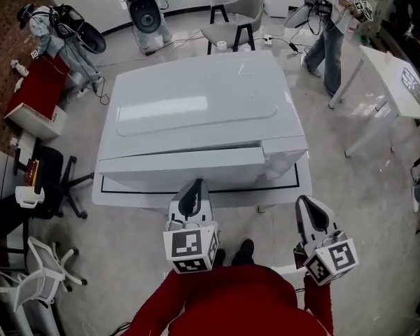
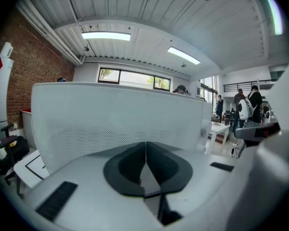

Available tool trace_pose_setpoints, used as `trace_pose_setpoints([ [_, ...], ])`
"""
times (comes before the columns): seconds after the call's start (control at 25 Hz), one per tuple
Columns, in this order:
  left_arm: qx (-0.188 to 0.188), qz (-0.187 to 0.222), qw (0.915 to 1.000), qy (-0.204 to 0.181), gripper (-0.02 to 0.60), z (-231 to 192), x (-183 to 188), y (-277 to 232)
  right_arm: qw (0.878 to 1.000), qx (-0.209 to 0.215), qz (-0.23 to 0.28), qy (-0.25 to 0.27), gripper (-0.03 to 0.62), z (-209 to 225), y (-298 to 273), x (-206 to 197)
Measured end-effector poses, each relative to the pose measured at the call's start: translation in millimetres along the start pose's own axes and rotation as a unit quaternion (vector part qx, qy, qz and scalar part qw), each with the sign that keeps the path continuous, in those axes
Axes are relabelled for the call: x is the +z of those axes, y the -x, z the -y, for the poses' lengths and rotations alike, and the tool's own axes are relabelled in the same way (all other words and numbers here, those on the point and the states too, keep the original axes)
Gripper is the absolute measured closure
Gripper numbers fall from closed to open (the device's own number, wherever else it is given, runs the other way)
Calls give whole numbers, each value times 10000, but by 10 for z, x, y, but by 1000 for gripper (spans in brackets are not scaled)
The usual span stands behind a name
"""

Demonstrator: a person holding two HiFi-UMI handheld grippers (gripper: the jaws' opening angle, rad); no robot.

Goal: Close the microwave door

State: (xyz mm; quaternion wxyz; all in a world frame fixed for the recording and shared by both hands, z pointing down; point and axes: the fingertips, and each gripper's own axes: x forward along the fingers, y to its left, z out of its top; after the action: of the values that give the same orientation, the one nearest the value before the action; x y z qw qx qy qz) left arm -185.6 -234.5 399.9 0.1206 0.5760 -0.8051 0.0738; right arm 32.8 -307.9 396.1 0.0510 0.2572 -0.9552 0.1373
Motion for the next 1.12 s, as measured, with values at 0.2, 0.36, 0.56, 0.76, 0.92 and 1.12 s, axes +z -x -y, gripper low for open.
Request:
trace_pose_setpoints([
  [0.2,-20,-34,9997,220,571,-27,29,-86,9999,120,-22,-10,579,-4,-28,5],
  [0.36,38,-10,9997,242,571,-29,29,-89,9998,204,-68,-17,579,-14,-37,-19],
  [0.56,76,20,9999,152,569,-28,25,-103,9997,229,-55,-39,579,-17,-11,-35],
  [0.76,-228,126,9993,286,569,23,25,-91,9998,196,-13,-30,579,-6,57,-43],
  [0.92,-890,423,9949,207,571,246,108,7,9998,189,84,41,579,-6,104,8],
  [1.12,-1655,795,9829,176,571,475,285,99,9997,86,209,83,579,28,191,69],
])
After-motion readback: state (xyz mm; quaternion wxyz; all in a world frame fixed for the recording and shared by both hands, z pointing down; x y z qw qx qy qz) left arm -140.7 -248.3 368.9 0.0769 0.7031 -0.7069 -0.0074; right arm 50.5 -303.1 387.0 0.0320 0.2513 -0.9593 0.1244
